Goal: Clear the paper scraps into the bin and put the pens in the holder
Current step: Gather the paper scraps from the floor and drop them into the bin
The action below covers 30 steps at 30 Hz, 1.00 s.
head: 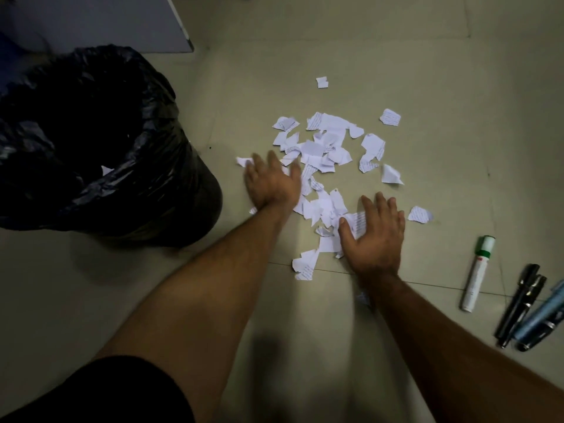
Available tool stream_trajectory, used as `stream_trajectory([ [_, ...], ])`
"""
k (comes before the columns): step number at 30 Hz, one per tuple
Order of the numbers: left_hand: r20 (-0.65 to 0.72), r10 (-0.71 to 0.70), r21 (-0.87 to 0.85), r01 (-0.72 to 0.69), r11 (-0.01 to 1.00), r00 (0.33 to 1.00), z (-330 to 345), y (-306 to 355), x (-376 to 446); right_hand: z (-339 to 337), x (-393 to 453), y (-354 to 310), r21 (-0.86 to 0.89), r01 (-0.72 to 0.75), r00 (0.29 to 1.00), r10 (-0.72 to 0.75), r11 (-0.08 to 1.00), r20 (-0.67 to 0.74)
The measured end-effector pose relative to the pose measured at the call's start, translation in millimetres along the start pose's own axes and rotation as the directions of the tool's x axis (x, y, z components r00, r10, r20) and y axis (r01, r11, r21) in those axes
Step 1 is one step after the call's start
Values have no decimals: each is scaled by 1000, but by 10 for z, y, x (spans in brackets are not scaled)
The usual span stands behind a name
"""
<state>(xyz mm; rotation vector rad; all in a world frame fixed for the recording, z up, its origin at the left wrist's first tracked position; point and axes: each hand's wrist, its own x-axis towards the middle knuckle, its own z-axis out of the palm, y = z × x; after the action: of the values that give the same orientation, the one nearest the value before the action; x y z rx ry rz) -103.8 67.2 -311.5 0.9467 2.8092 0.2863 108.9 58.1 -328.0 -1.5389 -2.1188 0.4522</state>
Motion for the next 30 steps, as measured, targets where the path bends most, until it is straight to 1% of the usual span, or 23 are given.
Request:
stream_trajectory([
  [2,-25,166,-89,-167,982,986,47,168,-287,-25,11,-3,44,-12,1000,12,999,-4],
  [4,-49,308,-184,-312,932,950,44,250,-535,-48,10,-5,101,-12,1000,10,995,23],
  [5,-65,364,-208,-369,906,929,37,259,-619,-67,9,12,132,-1,999,-4,991,34],
  [7,-146,429,-173,-450,876,892,60,271,-616,-143,51,106,142,22,1000,-22,990,-1],
  [8,-215,426,-136,-459,878,879,63,276,-530,-167,92,153,73,19,999,-17,997,-30],
  [10,-298,384,-45,-415,909,874,126,347,-293,-199,227,268,-183,5,999,-11,983,-36],
  [11,-273,359,0,-373,928,893,123,381,-140,-191,279,275,-276,3,1000,-7,961,-13],
  [12,-199,322,27,-323,946,926,122,450,29,-174,325,278,-329,-1,1000,5,944,10],
  [13,-99,267,30,-266,964,958,93,502,193,-152,346,258,-349,-17,999,26,937,21],
  [14,5,213,10,-213,977,977,71,582,298,-149,356,263,-348,-52,998,64,936,24],
  [15,73,179,7,-180,984,981,57,627,366,-148,354,253,-342,-80,995,95,936,29],
  [16,98,190,26,-193,981,977,67,675,383,-157,357,261,-340,-100,992,120,935,40],
  [17,106,242,45,-248,968,964,86,722,346,-154,362,269,-342,-114,988,141,933,55],
  [18,101,328,58,-334,941,939,107,758,264,-163,368,260,-352,-118,986,152,929,71],
  [19,73,434,68,-439,896,898,149,747,113,-169,345,255,-364,-110,985,150,925,83],
  [21,-3,647,94,-644,759,762,181,713,-103,-171,381,231,-381,-102,983,152,919,105],
  [22,-53,716,110,-709,697,696,192,685,-102,-174,381,215,-384,-96,981,152,918,117],
  [23,-99,744,127,-733,668,661,187,702,-2,-172,391,210,-387,-96,980,156,917,127],
  [24,-154,723,139,-710,690,673,167,759,120,-180,396,205,-390,-96,978,161,916,135],
  [26,-227,620,121,-610,783,751,134,928,383,-205,391,188,-389,-100,978,163,916,133],
  [27,-230,571,111,-562,820,788,130,1058,520,-208,402,196,-387,-105,977,167,916,130],
  [28,-208,537,108,-526,843,818,122,1165,649,-214,410,185,-381,-107,977,169,918,133],
  [30,-101,473,94,-465,880,875,110,1344,888,-223,416,181,-378,-112,974,177,919,141],
])
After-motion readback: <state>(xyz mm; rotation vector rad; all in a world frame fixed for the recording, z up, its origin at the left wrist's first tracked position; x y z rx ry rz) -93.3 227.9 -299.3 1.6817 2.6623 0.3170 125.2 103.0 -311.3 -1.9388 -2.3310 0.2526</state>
